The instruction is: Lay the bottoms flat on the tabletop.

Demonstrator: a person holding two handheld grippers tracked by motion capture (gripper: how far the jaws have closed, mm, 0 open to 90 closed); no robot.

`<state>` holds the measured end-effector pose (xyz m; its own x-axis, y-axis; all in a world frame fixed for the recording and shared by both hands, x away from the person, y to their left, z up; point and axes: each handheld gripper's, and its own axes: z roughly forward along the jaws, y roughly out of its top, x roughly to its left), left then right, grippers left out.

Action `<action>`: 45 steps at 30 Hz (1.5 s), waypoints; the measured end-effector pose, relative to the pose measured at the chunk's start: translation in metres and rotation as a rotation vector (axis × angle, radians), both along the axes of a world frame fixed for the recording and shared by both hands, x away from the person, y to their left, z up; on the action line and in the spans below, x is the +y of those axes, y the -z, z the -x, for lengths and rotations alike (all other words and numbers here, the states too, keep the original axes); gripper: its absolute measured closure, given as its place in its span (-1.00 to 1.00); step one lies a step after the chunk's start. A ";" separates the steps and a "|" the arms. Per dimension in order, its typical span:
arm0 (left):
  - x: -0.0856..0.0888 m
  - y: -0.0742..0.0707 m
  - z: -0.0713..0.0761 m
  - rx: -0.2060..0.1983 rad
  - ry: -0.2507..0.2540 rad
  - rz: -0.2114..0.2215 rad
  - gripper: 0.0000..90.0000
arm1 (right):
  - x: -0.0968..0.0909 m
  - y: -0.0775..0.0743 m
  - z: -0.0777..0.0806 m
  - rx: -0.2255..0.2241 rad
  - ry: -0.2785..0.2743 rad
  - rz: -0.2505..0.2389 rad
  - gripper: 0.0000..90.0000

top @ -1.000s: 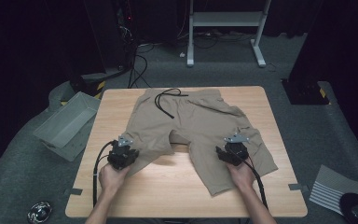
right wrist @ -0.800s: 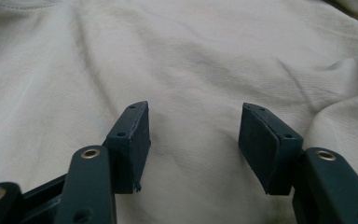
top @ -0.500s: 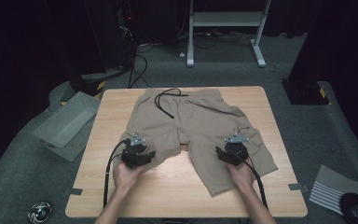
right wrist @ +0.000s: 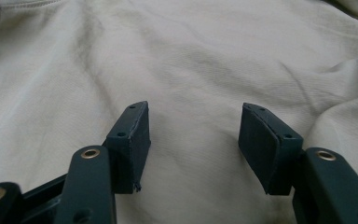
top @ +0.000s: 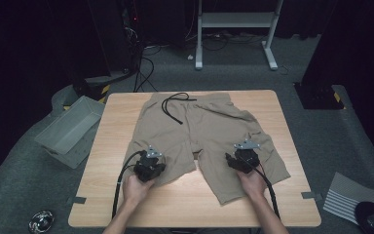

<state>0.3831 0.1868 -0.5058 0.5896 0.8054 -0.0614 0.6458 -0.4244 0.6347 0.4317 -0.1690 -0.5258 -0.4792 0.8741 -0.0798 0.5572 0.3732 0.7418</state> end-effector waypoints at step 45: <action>-0.045 -0.005 -0.031 -0.057 0.004 0.064 0.07 | 0.017 0.000 -0.007 -0.001 0.058 0.005 -0.19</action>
